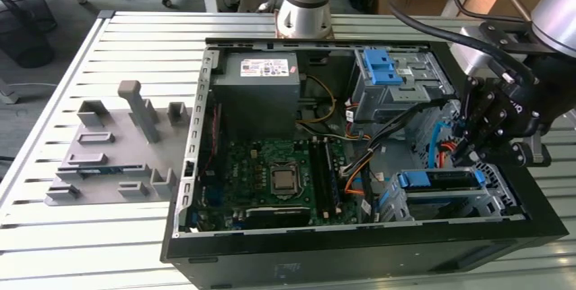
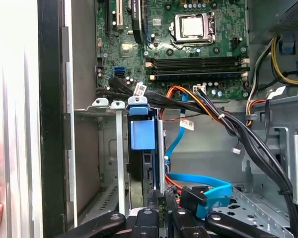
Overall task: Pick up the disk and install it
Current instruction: 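Insert the first disk wire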
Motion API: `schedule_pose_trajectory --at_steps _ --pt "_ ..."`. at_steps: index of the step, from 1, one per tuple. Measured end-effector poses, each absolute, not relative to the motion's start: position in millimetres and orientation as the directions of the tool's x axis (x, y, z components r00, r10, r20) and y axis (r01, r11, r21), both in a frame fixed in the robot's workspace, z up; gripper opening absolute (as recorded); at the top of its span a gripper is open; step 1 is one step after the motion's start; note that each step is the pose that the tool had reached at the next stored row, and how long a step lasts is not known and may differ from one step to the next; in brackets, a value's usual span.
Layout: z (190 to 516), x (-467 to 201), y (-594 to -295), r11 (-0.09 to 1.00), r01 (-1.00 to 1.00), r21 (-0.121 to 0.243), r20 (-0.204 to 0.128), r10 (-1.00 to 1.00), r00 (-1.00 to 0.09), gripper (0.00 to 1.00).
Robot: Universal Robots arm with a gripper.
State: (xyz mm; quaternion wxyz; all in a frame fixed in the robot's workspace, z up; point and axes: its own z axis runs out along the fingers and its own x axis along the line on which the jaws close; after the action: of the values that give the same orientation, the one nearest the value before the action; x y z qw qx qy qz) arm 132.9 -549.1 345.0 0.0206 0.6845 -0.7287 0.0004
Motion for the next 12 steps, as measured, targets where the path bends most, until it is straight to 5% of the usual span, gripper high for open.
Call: schedule_pose_trajectory --at_steps 12 --pt "337.2 132.9 -550.8 0.075 -0.997 0.031 0.031 -0.997 -0.074 0.17"
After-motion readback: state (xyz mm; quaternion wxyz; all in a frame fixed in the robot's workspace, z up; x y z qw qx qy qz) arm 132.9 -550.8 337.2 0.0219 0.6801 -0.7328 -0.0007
